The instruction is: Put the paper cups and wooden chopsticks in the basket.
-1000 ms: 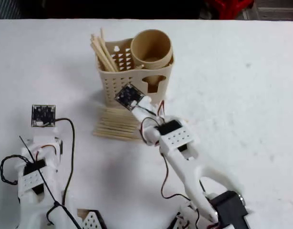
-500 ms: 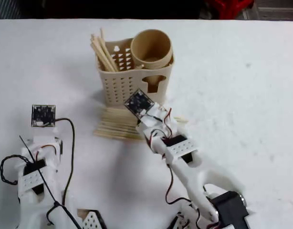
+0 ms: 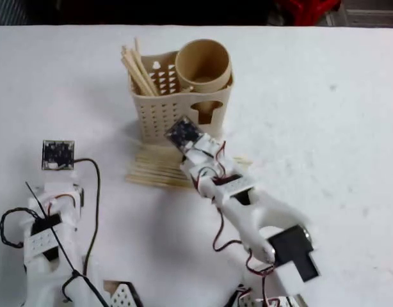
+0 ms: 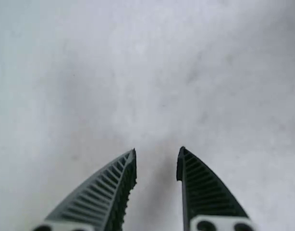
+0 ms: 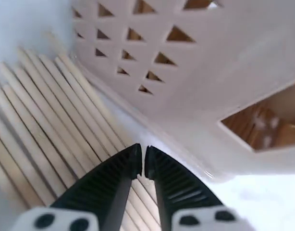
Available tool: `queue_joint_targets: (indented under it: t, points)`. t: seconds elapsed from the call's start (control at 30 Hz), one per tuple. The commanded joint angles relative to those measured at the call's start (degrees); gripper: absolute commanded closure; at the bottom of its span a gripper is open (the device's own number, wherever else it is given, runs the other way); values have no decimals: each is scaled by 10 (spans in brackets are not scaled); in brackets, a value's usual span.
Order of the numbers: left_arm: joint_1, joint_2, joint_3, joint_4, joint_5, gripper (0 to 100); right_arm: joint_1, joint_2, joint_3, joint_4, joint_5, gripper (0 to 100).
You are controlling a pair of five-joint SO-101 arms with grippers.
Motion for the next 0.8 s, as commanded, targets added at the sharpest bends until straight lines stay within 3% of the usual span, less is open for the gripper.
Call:
queue_joint_targets:
  t: [0.0, 0.47, 0.63, 0.77]
  points:
    - [0, -14, -4, -6, -3, 846, 7, 9, -29, -13, 2, 979]
    - [0, -14, -4, -6, -3, 846, 2, 0, -4, 4, 4, 981]
    - [0, -14, -4, -6, -2, 846, -25, -40, -15, 154, 88, 981]
    - [0, -14, -4, -6, -2, 846, -58, -55, -20, 213, 94, 981]
